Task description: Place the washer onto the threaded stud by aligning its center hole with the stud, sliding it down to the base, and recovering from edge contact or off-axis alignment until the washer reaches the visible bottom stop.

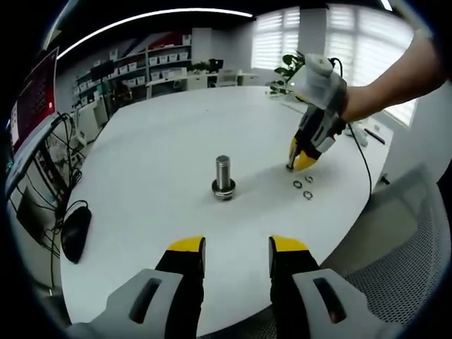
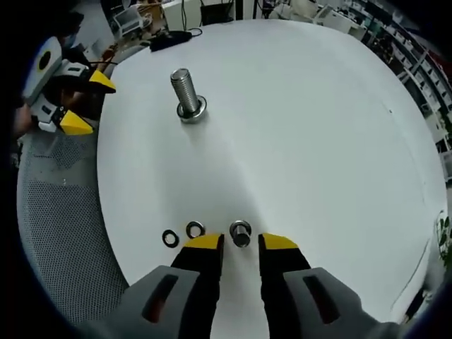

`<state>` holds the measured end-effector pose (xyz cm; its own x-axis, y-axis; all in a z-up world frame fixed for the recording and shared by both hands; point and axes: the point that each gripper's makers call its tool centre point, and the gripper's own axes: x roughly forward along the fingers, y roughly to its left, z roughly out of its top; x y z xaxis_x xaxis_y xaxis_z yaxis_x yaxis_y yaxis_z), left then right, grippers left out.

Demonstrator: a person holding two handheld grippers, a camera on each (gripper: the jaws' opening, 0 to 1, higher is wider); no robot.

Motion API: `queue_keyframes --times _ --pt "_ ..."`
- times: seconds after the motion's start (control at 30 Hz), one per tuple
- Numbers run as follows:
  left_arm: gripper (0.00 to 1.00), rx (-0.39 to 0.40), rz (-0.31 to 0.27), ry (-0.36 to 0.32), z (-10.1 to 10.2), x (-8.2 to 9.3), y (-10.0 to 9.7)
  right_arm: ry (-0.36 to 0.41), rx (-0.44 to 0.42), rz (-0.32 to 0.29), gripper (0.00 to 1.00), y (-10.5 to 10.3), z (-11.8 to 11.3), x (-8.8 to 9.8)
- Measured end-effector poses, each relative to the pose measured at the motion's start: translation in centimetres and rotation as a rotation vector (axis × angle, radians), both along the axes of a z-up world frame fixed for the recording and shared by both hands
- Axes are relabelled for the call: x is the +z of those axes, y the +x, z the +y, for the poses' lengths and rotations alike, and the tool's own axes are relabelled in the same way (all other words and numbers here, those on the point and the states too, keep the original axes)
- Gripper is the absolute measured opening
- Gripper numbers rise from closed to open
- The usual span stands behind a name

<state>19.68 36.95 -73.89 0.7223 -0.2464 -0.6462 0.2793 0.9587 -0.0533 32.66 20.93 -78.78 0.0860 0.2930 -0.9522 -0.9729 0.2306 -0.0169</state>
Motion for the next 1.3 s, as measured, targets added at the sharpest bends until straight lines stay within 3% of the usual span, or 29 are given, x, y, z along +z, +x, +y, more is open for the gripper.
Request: queue_keyframes --times 0.53,0.67,1.3 --pt "0.34 -0.039 0.054 0.002 -0.6 -0.9 -0.7 0.058 -0.14 0.013 0.25 -1.9 -3.9 0.8" --pt "0.34 -0.051 0.044 -0.003 -0.8 -0.7 -0.8 0.061 -0.179 0.01 0.26 -1.9 -4.5 0.9" --pt "0.34 -0.122 0.019 -0.063 -2.4 0.1 -1.0 -0.006 -0.236 0.011 0.27 -3.9 -4.7 1.9"
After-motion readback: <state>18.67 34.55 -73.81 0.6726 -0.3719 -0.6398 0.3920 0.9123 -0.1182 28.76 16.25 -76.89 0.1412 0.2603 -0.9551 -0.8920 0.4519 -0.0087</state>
